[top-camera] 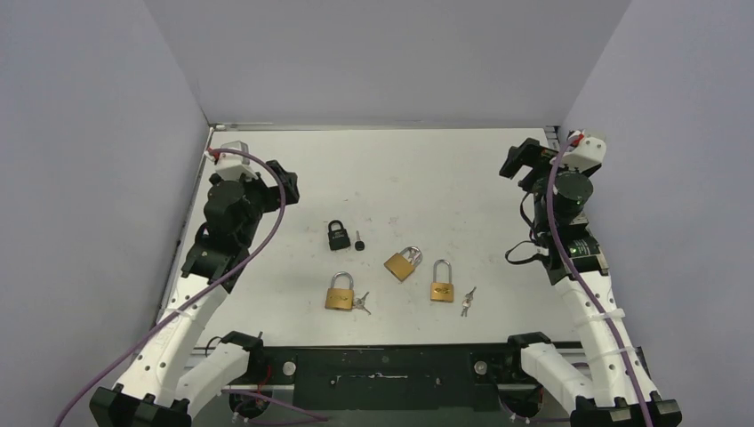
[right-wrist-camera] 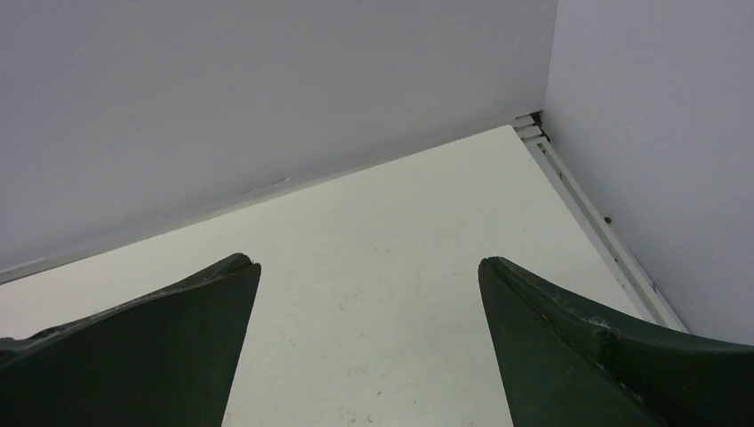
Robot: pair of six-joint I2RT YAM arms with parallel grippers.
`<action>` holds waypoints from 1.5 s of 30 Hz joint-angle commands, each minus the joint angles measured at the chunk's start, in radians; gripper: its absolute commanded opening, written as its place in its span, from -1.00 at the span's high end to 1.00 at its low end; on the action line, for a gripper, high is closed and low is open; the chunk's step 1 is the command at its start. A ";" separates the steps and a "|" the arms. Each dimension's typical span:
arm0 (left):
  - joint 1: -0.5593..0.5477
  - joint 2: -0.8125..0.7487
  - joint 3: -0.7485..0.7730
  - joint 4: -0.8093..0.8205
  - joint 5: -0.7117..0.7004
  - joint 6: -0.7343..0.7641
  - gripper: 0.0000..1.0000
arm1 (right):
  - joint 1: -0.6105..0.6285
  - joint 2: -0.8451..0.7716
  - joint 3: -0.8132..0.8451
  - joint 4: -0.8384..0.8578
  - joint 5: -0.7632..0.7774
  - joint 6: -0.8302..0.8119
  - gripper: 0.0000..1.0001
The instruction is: Unlock with the key
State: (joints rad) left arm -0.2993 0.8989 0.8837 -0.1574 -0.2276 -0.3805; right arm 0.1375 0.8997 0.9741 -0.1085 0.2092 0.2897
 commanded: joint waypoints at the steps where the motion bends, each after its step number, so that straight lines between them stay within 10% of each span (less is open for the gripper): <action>1: 0.005 -0.043 -0.001 0.022 0.005 0.010 -0.95 | -0.006 -0.010 0.045 -0.107 0.011 0.089 -1.00; 11: 0.005 -0.109 -0.146 0.086 0.044 -0.019 -0.95 | 0.080 0.154 0.030 -0.148 -0.468 0.232 -1.00; 23: 0.006 -0.179 -0.210 -0.033 0.071 -0.143 -0.95 | 0.644 0.730 0.225 -0.257 -0.105 0.392 -0.51; 45: 0.011 -0.155 -0.216 -0.090 0.013 -0.150 -0.95 | 0.774 1.253 0.677 -0.536 -0.041 0.335 0.11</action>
State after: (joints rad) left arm -0.2974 0.7376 0.6643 -0.2611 -0.1967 -0.5213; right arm 0.9051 2.1422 1.6081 -0.6052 0.1444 0.6403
